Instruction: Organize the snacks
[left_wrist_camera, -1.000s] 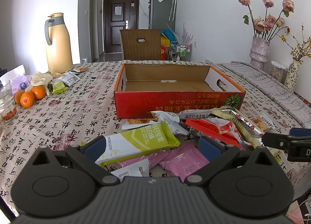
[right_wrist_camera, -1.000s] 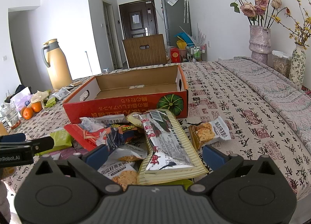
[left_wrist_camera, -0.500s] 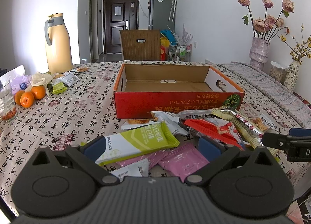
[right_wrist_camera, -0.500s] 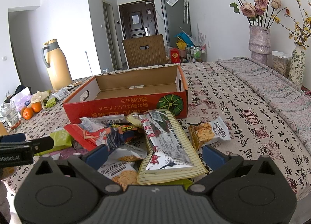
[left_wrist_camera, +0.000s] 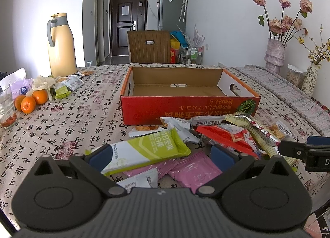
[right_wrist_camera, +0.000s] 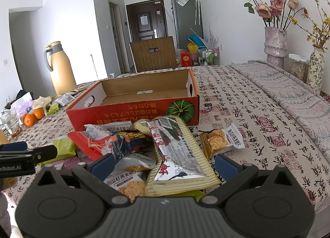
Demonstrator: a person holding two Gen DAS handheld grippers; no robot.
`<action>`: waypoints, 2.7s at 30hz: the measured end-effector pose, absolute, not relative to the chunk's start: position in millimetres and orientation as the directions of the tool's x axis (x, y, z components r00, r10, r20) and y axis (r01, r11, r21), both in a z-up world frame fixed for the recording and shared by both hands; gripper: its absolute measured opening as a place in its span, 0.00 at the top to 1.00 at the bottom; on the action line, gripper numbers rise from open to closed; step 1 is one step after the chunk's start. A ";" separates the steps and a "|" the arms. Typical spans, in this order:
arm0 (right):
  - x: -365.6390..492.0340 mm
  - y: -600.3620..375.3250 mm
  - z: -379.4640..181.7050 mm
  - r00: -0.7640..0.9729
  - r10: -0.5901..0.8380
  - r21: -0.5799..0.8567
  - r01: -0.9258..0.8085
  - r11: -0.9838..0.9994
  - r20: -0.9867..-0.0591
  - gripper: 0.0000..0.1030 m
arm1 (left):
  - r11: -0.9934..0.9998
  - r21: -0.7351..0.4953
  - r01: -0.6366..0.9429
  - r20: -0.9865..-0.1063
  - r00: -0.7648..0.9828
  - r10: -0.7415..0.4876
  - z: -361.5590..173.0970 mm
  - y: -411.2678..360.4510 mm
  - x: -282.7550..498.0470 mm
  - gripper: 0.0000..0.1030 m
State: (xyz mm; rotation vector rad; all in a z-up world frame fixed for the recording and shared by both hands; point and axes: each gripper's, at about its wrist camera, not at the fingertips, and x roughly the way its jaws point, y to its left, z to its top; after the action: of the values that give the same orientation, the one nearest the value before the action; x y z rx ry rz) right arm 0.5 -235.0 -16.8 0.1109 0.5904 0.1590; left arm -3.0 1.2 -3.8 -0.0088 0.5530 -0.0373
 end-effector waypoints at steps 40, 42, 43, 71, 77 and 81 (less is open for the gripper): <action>85.7 -245.2 -59.6 0.733 0.229 0.150 -0.173 0.973 -0.641 0.46 | 1.000 0.009 -0.029 -0.576 0.817 0.029 -20.0 21.8 35.8 0.00; 82.4 -246.3 -57.0 0.743 0.227 0.151 -0.171 0.974 -0.629 0.53 | 0.999 0.026 -0.029 -0.576 0.817 0.039 -20.1 24.1 35.8 0.00; 80.4 -246.6 -55.3 0.750 0.228 0.152 -0.170 0.974 -0.621 0.59 | 0.999 0.034 -0.029 -0.576 0.816 0.043 -20.1 26.0 35.8 0.00; 42.5 -232.4 -31.7 0.842 0.078 0.084 -0.039 0.996 -0.534 0.67 | 0.967 0.078 0.243 -0.631 0.763 -0.140 -39.6 50.8 77.2 0.09; 45.7 -222.9 -32.5 0.838 0.071 0.069 -0.040 0.997 -0.542 0.67 | 0.962 -0.022 0.274 -0.656 0.722 -0.220 -42.7 66.0 86.6 0.34; 47.1 -218.7 -32.8 0.835 0.073 0.064 -0.046 0.997 -0.545 0.67 | 0.958 -0.067 0.277 -0.651 0.716 -0.253 -42.9 72.3 88.6 0.48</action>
State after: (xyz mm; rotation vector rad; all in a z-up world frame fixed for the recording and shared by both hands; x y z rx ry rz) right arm 47.1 -218.7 -32.8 0.0495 0.5787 0.0631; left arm 88.6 72.3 -42.9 0.0364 0.7157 -0.2934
